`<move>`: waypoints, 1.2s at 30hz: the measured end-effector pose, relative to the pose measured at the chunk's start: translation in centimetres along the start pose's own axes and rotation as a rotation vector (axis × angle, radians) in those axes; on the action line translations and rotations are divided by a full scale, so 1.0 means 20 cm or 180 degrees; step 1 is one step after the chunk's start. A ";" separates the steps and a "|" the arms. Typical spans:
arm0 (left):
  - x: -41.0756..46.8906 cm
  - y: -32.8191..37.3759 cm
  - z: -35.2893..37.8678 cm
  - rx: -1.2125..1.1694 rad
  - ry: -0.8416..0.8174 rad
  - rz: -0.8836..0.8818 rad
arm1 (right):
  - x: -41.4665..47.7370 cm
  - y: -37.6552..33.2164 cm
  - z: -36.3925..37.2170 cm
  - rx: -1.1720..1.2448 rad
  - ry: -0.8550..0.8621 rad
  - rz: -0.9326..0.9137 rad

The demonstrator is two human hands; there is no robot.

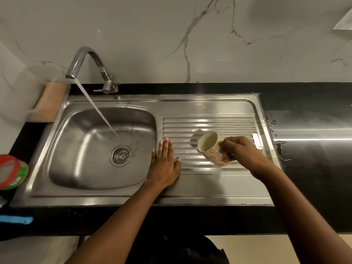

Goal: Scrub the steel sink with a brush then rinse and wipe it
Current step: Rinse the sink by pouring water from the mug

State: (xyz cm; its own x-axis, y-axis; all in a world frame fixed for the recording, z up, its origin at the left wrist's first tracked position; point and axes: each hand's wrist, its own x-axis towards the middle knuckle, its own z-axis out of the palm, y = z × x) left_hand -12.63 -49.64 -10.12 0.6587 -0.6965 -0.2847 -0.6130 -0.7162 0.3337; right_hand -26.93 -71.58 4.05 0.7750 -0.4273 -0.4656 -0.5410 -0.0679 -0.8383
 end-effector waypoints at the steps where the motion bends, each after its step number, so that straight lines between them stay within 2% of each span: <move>1: 0.00 -0.02 0.00 -0.0003 0.0018 0.0022 | 0.01 -0.03 0.04 0.0010 -0.0047 -0.0044; 3: -0.03 -0.04 0.00 -0.0153 0.0067 -0.0138 | 0.03 -0.07 0.12 0.0027 -0.0192 -0.0118; 6: -0.14 -0.03 0.01 -0.0569 0.0012 -0.0723 | 0.01 -0.09 0.20 0.0058 -0.0477 -0.0152; 9: -0.28 -0.08 0.02 -0.0267 -0.0051 -0.0892 | -0.01 -0.08 0.22 0.0005 -0.0707 -0.0052; 11: -0.32 -0.13 -0.01 -0.0130 -0.0251 -0.0958 | -0.02 -0.09 0.21 -0.0113 -0.0796 0.0027; 17: -0.15 -0.21 -0.20 -0.0589 -0.1172 -0.1086 | 0.07 -0.16 0.28 -0.0329 -0.0747 -0.0034; 19: -0.12 -0.26 -0.23 -0.0721 -0.1490 -0.1009 | 0.12 -0.20 0.35 -0.0317 -0.0690 -0.0096; 24: -0.22 -0.47 -0.24 -0.0337 -0.2047 -0.0527 | 0.23 -0.32 0.61 -0.0626 -0.0756 -0.0360; 27: -0.31 -0.63 -0.29 -0.0110 -0.2077 -0.0441 | 0.27 -0.39 0.78 -0.0974 -0.1053 -0.0461; 32: -0.41 -0.82 -0.39 0.0276 -0.2040 -0.0657 | 0.33 -0.44 0.94 -0.1321 -0.1500 -0.0554; 36: -0.43 -0.81 -0.39 -0.0383 -0.1856 -0.0445 | 0.44 -0.43 0.95 -0.1134 -0.1582 -0.0421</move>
State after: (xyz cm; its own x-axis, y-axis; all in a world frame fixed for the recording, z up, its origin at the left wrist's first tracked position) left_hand -4.91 -31.73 -6.02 0.3613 -0.5306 -0.7668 -0.4619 -0.8162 0.3471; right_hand -9.20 -57.69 1.83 0.8559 0.0699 -0.5124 -0.4393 -0.4246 -0.7917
